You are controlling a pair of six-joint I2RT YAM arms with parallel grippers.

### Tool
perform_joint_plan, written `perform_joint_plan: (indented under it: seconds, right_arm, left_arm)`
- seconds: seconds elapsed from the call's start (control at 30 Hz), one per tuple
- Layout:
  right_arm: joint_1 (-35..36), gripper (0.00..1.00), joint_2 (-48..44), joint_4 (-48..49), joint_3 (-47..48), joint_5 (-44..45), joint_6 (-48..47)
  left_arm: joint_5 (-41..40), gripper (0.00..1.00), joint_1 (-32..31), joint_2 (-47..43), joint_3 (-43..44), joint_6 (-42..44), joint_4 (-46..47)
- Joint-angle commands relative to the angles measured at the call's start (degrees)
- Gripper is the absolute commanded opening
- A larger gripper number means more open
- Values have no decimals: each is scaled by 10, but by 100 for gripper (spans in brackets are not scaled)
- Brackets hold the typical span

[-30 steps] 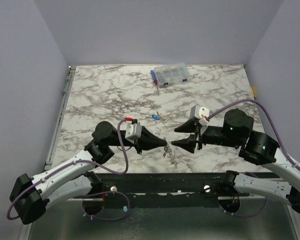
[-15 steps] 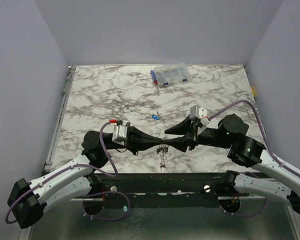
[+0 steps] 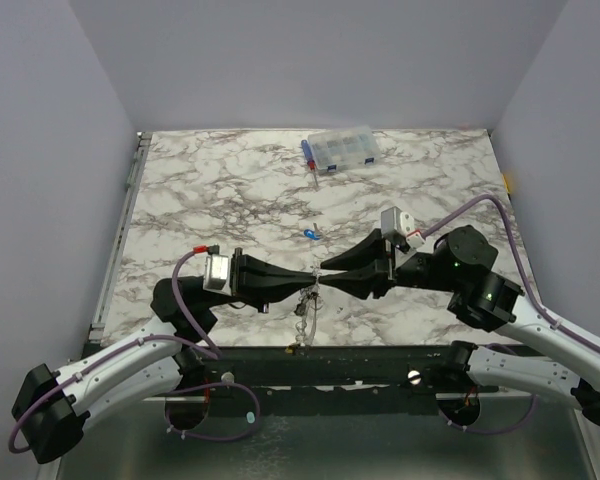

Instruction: Put the keys on the keyring

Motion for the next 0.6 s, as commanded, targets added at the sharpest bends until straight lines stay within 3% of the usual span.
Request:
perform_joint_plan:
  seconds: [0.0,0.1,0.27,0.43,0.57]
  right_arm:
    - [4,33,3,38,-10,-26,17]
    - [4,26,14,45,-7,-40,22]
    - [4,25,31,54,-1,-58,29]
    - [4,36,26,52,5,-52,25]
    - [4,40,7,56,7,-41,24]
  left_arm:
    - [-46,0,1,-10,-8,-29,97]
    - [-50,0,1,-5,-8,-37,112]
    - [-41,0,1,7,-5,-44,123]
    - [-39,0,1,7,-5,-41,124]
    - [-40,0,2,7,-8,-41,123]
